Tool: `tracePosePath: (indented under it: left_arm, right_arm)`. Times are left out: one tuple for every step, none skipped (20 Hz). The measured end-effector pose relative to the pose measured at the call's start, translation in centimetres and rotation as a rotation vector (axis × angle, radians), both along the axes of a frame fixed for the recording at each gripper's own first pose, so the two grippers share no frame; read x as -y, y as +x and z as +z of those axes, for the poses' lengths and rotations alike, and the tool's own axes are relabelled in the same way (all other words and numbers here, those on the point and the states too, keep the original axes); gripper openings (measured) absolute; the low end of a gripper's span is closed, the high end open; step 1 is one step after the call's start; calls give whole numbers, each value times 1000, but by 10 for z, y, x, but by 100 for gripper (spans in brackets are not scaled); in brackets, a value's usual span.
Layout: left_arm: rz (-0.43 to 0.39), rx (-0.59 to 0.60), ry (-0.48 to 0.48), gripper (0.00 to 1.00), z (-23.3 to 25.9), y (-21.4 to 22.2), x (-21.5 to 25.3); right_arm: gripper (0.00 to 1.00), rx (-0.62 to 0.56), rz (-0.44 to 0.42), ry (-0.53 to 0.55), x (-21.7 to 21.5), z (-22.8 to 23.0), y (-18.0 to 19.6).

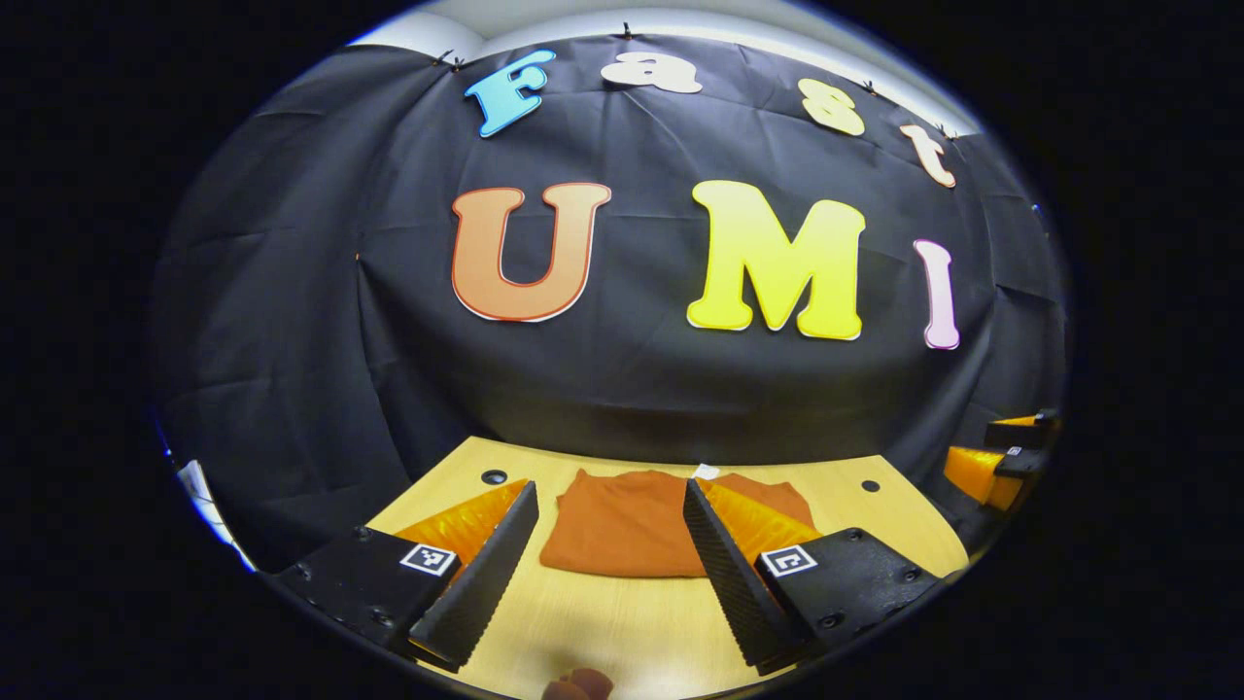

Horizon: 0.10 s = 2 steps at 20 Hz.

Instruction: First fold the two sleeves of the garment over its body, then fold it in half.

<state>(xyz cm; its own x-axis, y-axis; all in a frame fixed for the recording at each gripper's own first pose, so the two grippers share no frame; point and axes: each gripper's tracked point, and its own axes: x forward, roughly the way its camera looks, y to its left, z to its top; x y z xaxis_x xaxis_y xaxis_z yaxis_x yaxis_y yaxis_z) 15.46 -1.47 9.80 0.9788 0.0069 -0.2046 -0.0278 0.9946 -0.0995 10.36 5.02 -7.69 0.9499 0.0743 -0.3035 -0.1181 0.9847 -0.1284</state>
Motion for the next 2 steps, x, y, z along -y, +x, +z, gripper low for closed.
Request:
tracePosePath:
  left_arm:
    - [-14, -3, -1, 98, -2, -8, 6]
    - [-24, -7, 5, 98, -5, -12, 9]
  right_arm:
    - [95, -1, 17, -2, -4, 0, -5]
    - [95, -2, 28, -16, -5, 1, -7]
